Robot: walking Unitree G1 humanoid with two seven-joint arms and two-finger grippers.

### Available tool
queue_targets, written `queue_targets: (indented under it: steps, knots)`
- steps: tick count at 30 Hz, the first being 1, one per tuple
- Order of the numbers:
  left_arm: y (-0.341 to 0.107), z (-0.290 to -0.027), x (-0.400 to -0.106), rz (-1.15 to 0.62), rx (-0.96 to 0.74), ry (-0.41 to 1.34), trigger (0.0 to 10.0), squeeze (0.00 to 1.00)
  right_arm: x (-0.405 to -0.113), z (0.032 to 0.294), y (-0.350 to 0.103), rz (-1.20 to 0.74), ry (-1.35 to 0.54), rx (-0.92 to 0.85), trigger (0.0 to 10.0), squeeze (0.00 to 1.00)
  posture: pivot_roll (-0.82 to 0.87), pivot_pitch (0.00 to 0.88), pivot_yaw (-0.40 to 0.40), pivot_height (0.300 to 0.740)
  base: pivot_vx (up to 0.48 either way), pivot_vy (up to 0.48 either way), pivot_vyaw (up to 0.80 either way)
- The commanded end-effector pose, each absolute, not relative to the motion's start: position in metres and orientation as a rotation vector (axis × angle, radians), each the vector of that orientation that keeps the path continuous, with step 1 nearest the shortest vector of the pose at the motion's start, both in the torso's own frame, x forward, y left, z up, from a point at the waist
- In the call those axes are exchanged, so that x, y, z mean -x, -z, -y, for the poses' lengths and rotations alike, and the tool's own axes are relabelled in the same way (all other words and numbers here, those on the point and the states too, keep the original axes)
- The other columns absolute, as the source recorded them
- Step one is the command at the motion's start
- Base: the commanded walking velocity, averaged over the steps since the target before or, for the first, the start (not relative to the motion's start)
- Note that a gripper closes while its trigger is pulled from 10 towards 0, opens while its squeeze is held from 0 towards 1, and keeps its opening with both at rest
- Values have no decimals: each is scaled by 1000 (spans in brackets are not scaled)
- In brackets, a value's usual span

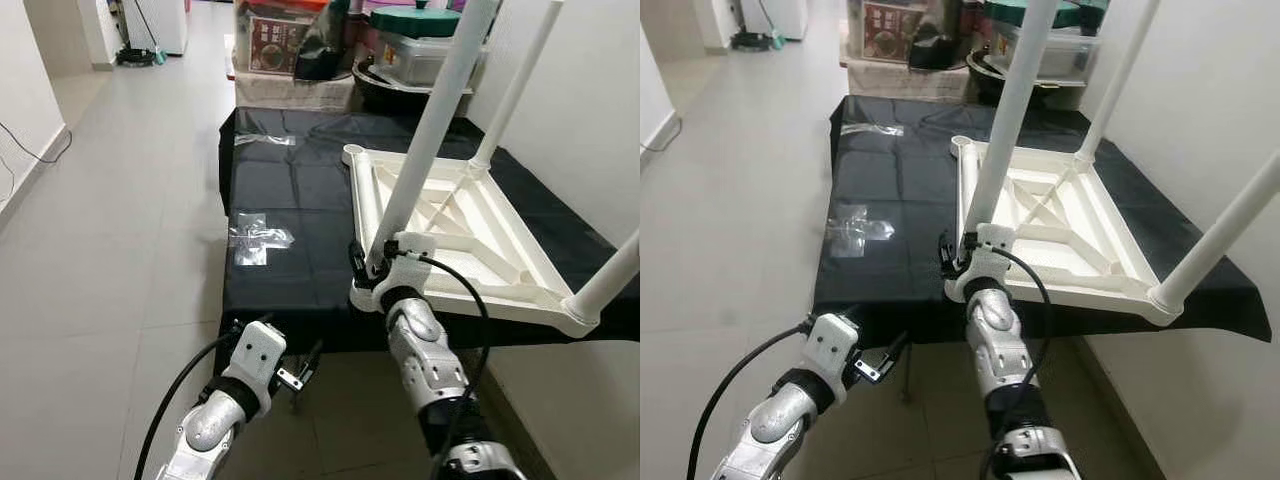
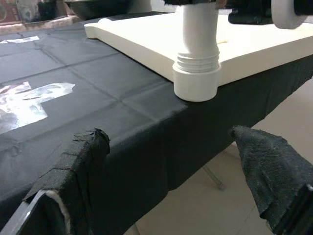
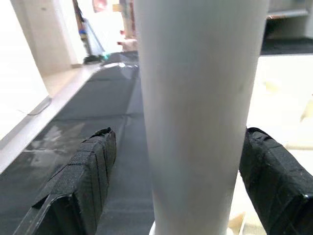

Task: Building children table

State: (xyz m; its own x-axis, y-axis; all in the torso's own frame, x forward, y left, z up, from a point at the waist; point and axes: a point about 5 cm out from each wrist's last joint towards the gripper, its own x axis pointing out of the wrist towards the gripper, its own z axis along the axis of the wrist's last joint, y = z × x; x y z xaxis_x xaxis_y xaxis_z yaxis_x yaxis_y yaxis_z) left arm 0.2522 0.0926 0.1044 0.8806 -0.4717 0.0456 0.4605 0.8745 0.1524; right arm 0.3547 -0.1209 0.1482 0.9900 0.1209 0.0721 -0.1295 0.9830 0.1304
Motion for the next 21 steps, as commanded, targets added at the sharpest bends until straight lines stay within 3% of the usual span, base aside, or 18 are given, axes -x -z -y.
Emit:
queue_targets:
  steps: [1,7,21]
  knots:
    - [-104,-91,-252,81,-134,491,10000,0,-354,123,-145,61,-132,-132,10000,0,145,0,-108,740,0,0,0]
    - [-104,-92,-253,80,-128,485,10000,0,-354,128,-149,60,-122,-130,10000,0,144,0,-112,740,0,0,0]
    - [-104,-91,-253,78,-120,488,10000,0,-355,119,-155,90,-146,-144,10000,0,143,0,-114,740,293,0,0]
